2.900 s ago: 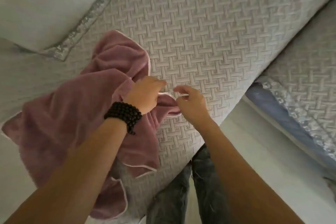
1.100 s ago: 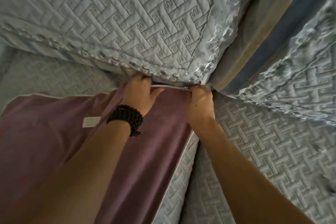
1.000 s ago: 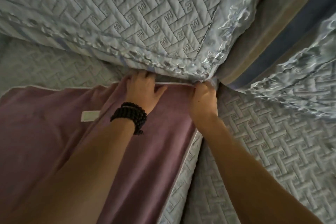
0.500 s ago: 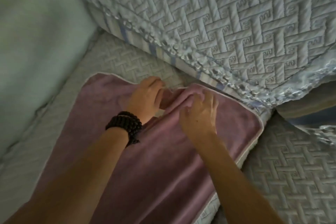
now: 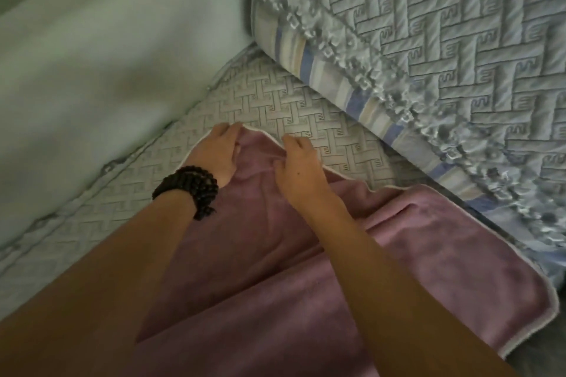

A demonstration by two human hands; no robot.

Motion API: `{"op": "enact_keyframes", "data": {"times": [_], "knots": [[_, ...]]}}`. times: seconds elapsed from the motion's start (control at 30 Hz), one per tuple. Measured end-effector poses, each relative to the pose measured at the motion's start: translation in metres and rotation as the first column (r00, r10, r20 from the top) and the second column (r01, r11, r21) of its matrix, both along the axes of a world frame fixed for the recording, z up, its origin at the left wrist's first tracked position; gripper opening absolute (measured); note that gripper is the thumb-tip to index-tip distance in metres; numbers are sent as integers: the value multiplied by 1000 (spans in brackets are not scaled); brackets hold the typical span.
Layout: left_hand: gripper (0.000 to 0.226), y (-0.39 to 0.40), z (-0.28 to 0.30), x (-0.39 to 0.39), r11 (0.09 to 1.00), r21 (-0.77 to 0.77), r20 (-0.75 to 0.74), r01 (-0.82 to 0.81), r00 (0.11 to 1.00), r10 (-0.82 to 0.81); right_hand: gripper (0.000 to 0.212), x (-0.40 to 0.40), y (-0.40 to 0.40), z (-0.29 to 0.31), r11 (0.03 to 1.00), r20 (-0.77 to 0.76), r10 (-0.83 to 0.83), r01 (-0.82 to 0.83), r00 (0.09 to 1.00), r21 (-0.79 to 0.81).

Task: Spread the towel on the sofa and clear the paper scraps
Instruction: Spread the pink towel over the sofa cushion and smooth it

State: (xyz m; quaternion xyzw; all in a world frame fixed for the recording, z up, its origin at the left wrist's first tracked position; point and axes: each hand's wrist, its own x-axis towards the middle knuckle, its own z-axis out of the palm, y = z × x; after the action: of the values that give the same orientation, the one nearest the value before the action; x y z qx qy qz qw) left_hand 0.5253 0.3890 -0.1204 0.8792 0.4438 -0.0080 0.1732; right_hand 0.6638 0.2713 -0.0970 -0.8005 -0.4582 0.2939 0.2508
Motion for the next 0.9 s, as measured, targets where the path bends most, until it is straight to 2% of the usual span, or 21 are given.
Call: {"op": "enact_keyframes", "data": {"times": [0.13,0.2,0.33,0.43,0.6,0.73,0.83,0.9], "knots": [[51,-1,-5,7,999,25,-90,-27,996,29,30,-13,6,-20,997,103,-43,50,994,-61],[47,1,-3,9,999,-18,-96,-29,995,28,27,-17,6,-24,995,143,-55,66,988,-77],[8,12,-5,1,994,-103,11,-38,999,39,26,-18,4,-25,994,82,-87,93,993,-64],[9,13,-5,-3,989,-107,120,-100,986,113,27,-15,2,-21,995,22,-92,93,996,-35],[10,30,21,16,988,82,195,-129,974,111,19,0,22,-2,978,-40,-200,202,979,45],[4,61,43,54,968,225,276,-111,960,46,19,32,57,13,957,26,-240,232,970,173],[3,94,47,85,945,312,249,-94,968,15,26,48,77,5,962,94,-179,154,979,225],[9,110,40,92,946,286,195,-152,976,98,50,43,72,-14,979,117,25,-48,993,199]]}}
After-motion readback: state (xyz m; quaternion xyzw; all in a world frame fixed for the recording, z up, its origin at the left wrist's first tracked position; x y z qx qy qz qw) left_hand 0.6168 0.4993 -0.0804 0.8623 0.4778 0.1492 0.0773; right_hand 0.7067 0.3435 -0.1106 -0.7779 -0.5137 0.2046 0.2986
